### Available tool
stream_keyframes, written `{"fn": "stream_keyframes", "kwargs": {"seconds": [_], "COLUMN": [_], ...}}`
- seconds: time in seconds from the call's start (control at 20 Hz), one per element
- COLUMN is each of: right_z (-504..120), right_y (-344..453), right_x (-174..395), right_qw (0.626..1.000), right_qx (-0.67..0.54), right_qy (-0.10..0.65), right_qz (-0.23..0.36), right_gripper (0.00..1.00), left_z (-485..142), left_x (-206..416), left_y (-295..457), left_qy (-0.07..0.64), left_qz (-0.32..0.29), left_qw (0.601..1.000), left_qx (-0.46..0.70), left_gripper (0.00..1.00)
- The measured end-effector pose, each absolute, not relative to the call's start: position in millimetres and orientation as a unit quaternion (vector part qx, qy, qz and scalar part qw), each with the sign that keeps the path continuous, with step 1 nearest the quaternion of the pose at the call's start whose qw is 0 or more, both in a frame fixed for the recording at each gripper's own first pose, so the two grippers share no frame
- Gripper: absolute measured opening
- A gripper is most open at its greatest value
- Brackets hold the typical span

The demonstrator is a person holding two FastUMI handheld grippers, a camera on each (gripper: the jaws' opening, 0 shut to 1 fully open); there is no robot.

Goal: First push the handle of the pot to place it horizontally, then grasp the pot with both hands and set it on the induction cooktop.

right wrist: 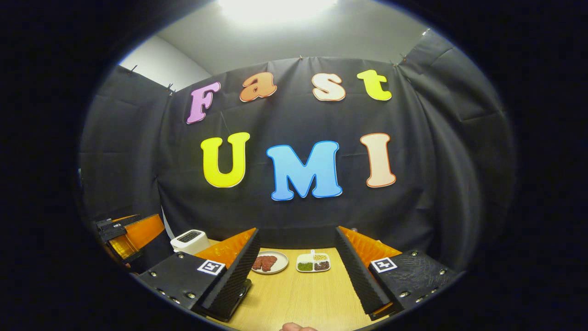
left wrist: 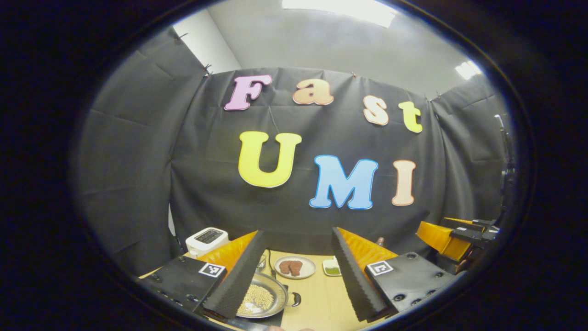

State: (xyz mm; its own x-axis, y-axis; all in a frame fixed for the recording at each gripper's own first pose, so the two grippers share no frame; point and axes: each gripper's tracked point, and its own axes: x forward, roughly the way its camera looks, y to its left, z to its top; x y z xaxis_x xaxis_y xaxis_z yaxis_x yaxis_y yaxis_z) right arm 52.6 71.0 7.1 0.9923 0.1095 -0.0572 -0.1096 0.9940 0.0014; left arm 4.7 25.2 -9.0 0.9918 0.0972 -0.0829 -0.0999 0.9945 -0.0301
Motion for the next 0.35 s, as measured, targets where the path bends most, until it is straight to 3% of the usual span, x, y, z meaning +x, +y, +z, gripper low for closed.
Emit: {"fn": "stream_keyframes", "kwargs": {"seconds": [0.35], "right_z": [12.3], "right_y": [48.6], "right_x": [40.1], "right_qw": [0.998], "right_qx": [-0.001], "right_qy": [0.036], "right_qz": [0.056], "right_gripper": [1.0], "left_z": [-5.5], "left_x": [-6.6], "left_y": [10.9], "left_qy": [0.04], "left_qz": [0.056], "left_qw": [0.997], "left_qx": [-0.026], "left_gripper": [0.99]}}
